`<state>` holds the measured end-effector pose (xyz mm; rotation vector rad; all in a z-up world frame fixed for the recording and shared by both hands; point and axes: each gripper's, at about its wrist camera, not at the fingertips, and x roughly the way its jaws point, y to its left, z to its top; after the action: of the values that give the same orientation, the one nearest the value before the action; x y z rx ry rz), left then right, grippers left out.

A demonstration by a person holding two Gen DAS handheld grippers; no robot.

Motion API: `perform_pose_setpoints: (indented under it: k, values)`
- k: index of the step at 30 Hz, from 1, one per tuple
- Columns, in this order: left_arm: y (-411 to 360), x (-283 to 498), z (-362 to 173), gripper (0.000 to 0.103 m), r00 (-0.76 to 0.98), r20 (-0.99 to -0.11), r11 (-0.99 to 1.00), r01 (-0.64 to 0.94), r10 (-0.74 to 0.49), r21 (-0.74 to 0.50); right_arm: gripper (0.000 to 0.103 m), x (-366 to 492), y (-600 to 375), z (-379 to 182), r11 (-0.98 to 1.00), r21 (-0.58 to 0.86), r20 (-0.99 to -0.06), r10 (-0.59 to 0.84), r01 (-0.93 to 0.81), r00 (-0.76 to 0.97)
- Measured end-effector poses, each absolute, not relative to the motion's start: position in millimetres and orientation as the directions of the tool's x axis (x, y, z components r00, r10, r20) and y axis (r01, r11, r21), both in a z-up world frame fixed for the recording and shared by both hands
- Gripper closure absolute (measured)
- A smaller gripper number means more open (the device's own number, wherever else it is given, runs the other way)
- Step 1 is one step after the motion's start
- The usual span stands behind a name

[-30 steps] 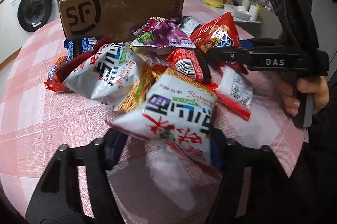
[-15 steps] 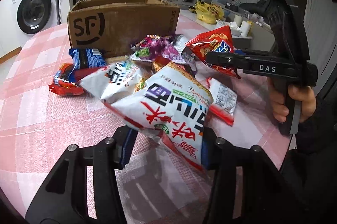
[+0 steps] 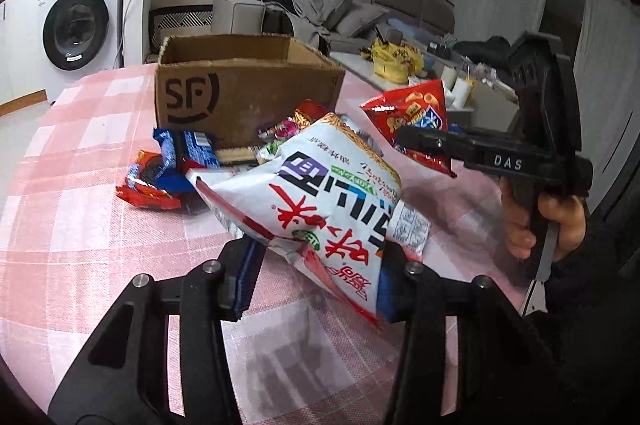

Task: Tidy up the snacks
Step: 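Carry both bags over the cardboard box and drop them inside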

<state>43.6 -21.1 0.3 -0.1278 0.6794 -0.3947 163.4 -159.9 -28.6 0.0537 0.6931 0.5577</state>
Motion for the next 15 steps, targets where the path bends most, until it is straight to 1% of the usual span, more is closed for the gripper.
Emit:
perform_pose_setpoints:
  k: [15]
  values:
    - [3, 53, 33, 0.06, 0.787, -0.52, 0.942, 0.256, -0.332, -0.215, 0.057, 165, -146, -1, 0.833, 0.229, -0.553, 0.538, -0.504, 0.636]
